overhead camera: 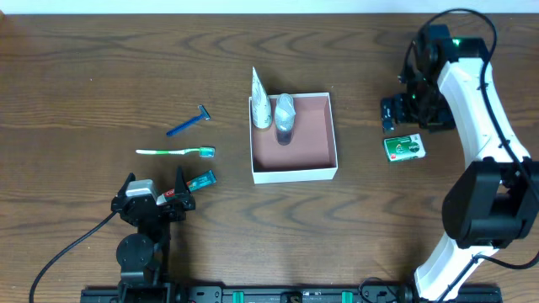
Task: Pack container
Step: 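Lower the right gripper onto the green Dettol soap and grasp it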
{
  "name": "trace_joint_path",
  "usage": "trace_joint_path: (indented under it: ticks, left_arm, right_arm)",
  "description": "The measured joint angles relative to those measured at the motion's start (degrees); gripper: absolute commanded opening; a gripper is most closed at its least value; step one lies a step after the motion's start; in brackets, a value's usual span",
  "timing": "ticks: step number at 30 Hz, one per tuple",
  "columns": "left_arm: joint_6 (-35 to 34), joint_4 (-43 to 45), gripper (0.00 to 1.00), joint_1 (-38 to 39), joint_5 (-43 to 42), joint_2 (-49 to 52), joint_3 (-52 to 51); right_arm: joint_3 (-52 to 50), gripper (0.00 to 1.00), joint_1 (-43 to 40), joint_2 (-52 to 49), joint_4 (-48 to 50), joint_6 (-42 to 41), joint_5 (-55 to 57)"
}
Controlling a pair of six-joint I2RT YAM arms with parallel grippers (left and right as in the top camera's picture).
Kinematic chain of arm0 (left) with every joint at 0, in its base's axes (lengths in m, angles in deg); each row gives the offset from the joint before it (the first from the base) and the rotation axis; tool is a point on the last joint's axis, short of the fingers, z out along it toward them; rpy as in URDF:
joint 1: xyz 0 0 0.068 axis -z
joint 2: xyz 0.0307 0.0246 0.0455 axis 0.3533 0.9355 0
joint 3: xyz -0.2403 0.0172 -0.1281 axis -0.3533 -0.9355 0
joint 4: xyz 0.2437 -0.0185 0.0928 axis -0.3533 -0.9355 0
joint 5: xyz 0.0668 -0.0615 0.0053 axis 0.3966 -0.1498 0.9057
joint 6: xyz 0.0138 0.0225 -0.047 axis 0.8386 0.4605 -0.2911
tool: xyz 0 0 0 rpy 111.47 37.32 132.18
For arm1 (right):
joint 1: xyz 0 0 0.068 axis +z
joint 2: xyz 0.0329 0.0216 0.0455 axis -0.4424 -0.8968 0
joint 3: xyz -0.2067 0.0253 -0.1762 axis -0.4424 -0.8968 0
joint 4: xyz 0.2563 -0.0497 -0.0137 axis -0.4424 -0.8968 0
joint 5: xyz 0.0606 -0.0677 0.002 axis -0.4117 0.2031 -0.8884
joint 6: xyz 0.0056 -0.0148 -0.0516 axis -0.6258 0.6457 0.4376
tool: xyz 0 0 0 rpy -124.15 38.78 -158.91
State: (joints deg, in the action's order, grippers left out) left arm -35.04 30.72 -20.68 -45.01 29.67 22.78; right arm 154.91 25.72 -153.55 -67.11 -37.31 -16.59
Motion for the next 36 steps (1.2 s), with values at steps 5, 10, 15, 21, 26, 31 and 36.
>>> trace_joint_path:
  ticks: [5,10,15,21,26,31,36]
  left_arm:
    - [0.0,0.0,0.98,0.0,0.0,0.0,0.0]
    - [0.0,0.0,0.98,0.0,0.0,0.0,0.0]
    - [0.0,0.0,0.98,0.0,0.0,0.0,0.0]
    - [0.0,0.0,0.98,0.0,0.0,0.0,0.0]
    - [0.0,0.0,0.98,0.0,0.0,0.0,0.0]
    - [0.0,0.0,0.98,0.0,0.0,0.0,0.0]
    - [0.0,0.0,0.98,0.0,0.0,0.0,0.0]
  right_arm:
    - [-8.5,0.99,-1.9,0.0,8.3,7.0,0.1]
    - [-15.5,0.99,-2.0,0.0,16.4,12.5,0.1]
    - [-18.8,0.99,-2.0,-0.1,23.0,14.5,0.1]
    - [-19.0,0.99,-2.0,-1.4,28.8,15.1,0.1]
    - [-19.0,0.99,-2.0,-2.0,31.4,15.1,0.1]
    - [-19.0,0.96,-2.0,-2.0,31.5,15.1,-0.2]
    - [-19.8,0.96,-2.0,-2.2,31.6,14.4,-1.1]
